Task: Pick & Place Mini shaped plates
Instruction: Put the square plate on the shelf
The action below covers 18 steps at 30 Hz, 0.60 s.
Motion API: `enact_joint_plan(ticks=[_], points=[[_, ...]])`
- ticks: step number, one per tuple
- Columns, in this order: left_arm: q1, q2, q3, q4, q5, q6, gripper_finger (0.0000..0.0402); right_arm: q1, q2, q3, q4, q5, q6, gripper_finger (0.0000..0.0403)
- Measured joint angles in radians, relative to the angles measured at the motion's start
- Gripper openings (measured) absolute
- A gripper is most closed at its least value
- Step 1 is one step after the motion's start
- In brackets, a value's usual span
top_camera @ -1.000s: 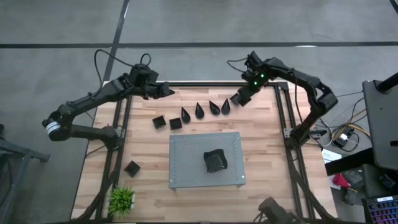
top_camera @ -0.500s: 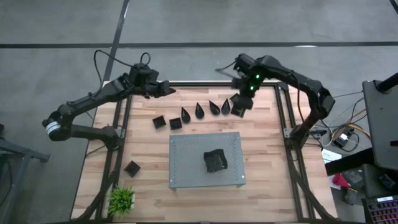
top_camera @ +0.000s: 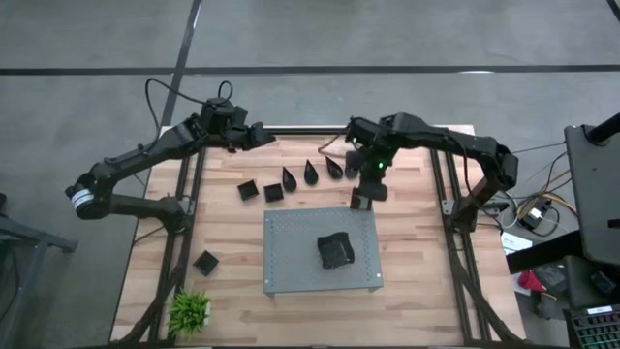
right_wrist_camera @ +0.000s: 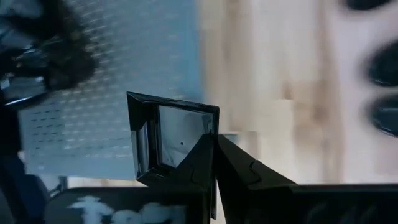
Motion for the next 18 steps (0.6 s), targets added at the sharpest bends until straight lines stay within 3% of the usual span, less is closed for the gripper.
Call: enact_joint_plan(ticks=[8,18], points=[[0.000,0.000,0.000,0.006,0.021,0.028,0.0138,0.106,0.036,0.000,0.005,0.002,0.081,0.0008],[0.000,-0.001,0.000,0.007,0.051,0.041,0.0138,0.127,0.073,0.000,0.011,0.006,0.082,0.0008]])
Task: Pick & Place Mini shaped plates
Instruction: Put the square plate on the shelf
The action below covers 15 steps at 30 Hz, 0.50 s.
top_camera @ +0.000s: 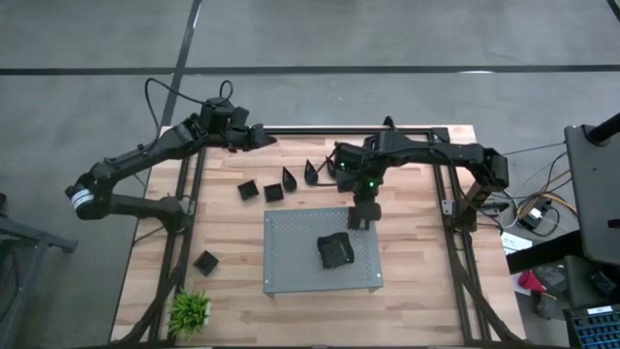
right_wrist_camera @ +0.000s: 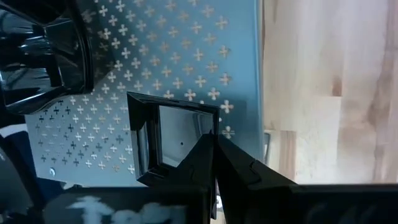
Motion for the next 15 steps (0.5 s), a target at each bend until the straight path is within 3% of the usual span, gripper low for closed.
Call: enact_joint_plan(ticks=[6,15], points=[[0.000,0.000,0.000,0.000,0.015,0.012,0.0138,0.000,0.002,0.000,0.000,0.031,-0.001,0.0017],[0.000,0.000,0.000,0.002,0.022,0.015,0.0138,0.002,0.002,0.007,0.000,0.042,-0.005,0.0096]])
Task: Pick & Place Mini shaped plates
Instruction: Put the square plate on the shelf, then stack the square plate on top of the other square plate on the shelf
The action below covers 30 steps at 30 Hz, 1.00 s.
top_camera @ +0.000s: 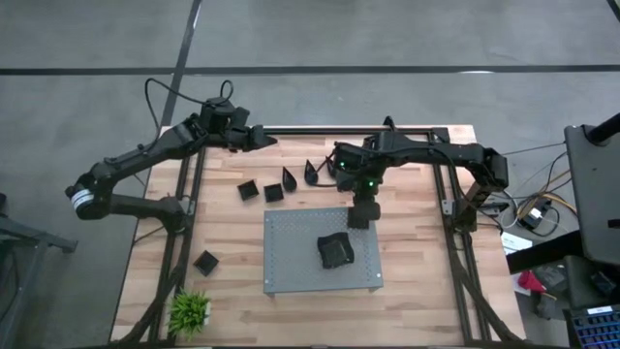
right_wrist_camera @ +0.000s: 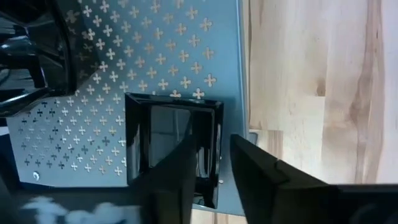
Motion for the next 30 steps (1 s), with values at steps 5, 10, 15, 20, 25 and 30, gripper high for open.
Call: enact_joint_plan(ticks=[5,10,15,20,25,30], points=[[0.000,0.000,0.000,0.003,0.001,0.000,0.0138,-0.001,-0.001,0.050,-0.004,0.000,0.018,0.0127],[0.000,0.000,0.000,0.009,0.001,0.000,0.0138,-0.020,-0.006,0.141,-0.001,0.029,0.023,0.0141],[0.000,0.000,0.000,0.011,0.010,0.000,0.0138,-0.071,-0.007,0.199,0.008,0.115,0.071,0.0143],[0.000,0.000,0.000,0.030,0.011,0.000,0.0138,-0.156,-0.007,0.205,0.041,0.143,0.133,0.0134],[0.000,0.000,0.000,0.041,0.011,0.000,0.0138,-0.254,-0.007,0.200,0.060,0.142,0.153,0.0126],[0.000,-0.001,0.001,0.048,0.012,-0.001,0.0138,-0.376,-0.007,0.194,0.060,0.141,0.174,0.0123]])
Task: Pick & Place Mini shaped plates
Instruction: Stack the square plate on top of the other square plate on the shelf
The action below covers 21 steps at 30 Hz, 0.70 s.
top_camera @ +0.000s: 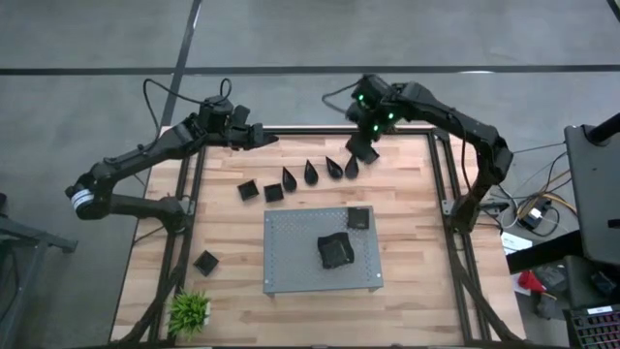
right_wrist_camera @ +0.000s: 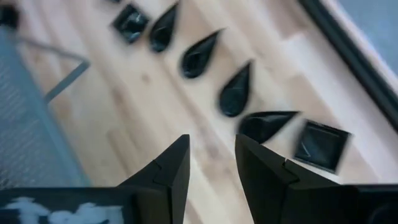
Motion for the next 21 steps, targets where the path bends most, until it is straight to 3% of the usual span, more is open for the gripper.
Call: enact_joint_plan(ticks=[9,13,21], points=[[0.000,0.000,0.000,0.003,0.000,-0.006,0.0138,-0.207,0.001,-0.074,0.049,-0.013,0.015,0.0134],[0.000,0.000,0.000,0.003,0.000,-0.007,0.0138,-0.291,0.002,-0.150,0.109,-0.074,0.019,0.0132],[0.000,0.000,0.000,0.006,0.000,-0.013,0.0138,-0.383,0.004,-0.343,0.274,-0.080,-0.031,0.0129]])
